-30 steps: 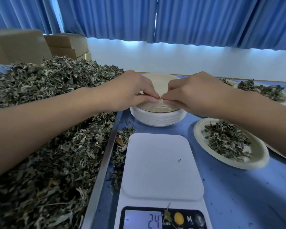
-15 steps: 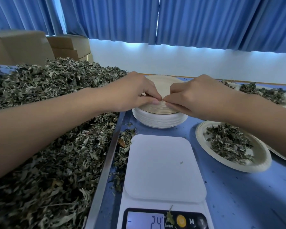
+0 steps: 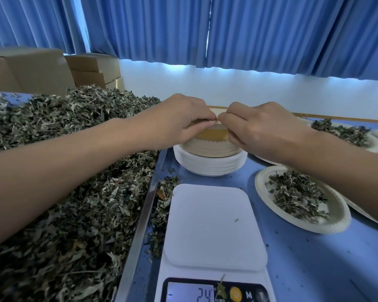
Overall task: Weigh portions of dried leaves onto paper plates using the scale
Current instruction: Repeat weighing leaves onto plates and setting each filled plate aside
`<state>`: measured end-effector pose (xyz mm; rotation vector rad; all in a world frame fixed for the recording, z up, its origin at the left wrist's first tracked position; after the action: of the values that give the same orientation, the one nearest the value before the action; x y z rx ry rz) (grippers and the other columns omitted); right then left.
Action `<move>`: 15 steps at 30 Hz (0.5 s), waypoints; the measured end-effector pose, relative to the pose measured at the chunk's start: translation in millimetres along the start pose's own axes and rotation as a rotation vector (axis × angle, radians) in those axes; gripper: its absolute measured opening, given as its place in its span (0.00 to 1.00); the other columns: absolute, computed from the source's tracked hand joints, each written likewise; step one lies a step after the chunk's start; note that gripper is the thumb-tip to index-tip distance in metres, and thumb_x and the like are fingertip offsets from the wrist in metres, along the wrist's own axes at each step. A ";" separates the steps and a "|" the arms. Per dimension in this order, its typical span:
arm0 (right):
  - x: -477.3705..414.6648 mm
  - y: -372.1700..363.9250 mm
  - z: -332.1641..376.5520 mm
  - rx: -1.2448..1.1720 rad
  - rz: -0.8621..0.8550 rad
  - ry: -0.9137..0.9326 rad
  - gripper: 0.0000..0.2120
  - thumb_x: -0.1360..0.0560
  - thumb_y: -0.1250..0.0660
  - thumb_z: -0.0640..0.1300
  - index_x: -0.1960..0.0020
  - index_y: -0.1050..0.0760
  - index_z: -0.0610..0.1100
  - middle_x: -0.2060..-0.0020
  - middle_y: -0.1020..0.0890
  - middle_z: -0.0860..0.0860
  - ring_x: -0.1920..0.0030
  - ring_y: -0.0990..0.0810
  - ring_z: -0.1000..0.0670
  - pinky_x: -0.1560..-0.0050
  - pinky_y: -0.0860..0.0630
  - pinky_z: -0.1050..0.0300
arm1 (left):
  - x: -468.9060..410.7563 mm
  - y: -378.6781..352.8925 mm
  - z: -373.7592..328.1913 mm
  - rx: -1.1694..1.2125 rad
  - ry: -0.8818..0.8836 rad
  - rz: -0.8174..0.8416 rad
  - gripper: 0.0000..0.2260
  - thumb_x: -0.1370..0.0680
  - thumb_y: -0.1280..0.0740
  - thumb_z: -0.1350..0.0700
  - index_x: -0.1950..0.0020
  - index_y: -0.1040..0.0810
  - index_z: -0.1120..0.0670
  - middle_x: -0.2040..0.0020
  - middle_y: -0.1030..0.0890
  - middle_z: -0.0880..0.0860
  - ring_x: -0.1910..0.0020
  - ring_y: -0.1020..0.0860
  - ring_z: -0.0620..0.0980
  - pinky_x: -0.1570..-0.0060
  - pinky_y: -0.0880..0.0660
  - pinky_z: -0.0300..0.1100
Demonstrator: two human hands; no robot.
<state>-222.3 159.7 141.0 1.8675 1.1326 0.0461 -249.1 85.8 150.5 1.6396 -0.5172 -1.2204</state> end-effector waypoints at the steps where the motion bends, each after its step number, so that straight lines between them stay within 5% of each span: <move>1: 0.6 2.0 -3.6 -0.023 0.004 -0.055 0.09 0.20 0.39 0.37 0.48 0.21 0.35 0.58 0.22 0.40 0.72 0.27 0.39 0.74 0.26 0.45 | 0.2 3.0 -1.6 -0.014 0.002 -0.009 0.11 0.16 0.38 0.56 0.45 0.18 0.59 0.58 0.22 0.52 0.59 0.26 0.50 0.57 0.33 0.42; 6: 11.8 22.4 -1.5 -0.145 0.025 -0.175 0.17 0.15 0.47 0.47 0.41 0.20 0.43 0.52 0.21 0.46 0.56 0.21 0.38 0.60 0.24 0.42 | 9.3 10.6 -9.9 0.004 0.049 0.019 0.11 0.16 0.37 0.55 0.44 0.17 0.58 0.54 0.19 0.54 0.54 0.22 0.53 0.50 0.28 0.47; 9: 30.1 51.9 11.4 -0.214 -0.128 -0.184 0.15 0.15 0.42 0.44 0.45 0.18 0.40 0.55 0.19 0.45 0.60 0.20 0.37 0.66 0.23 0.43 | 26.5 25.6 -13.3 0.142 0.115 -0.077 0.11 0.17 0.34 0.50 0.46 0.15 0.55 0.53 0.17 0.49 0.52 0.20 0.49 0.49 0.25 0.46; 12: 56.0 74.6 35.6 -0.240 -0.237 -0.189 0.10 0.18 0.36 0.43 0.45 0.16 0.42 0.53 0.16 0.47 0.64 0.18 0.39 0.72 0.23 0.47 | 55.1 42.7 -4.7 0.227 0.270 -0.257 0.20 0.16 0.42 0.43 0.47 0.15 0.53 0.54 0.17 0.45 0.53 0.20 0.43 0.49 0.26 0.42; 15: 80.5 77.6 67.0 -0.286 -0.248 -0.131 0.09 0.20 0.33 0.45 0.45 0.15 0.45 0.52 0.15 0.50 0.67 0.18 0.45 0.75 0.24 0.51 | 83.7 37.2 22.5 0.105 0.505 -0.238 0.21 0.14 0.44 0.47 0.49 0.17 0.60 0.54 0.17 0.57 0.53 0.21 0.54 0.50 0.27 0.46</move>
<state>-92.8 159.7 126.2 1.4490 1.1909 -0.0523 -227.7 -5.8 143.9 2.0564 -0.0704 -0.9008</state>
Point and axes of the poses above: each hand's wrist, its own x-axis away from the middle knuckle, its own y-axis out of the back of the hand, z = x × y, the point moved 10 cm from there along -x, towards the middle knuckle
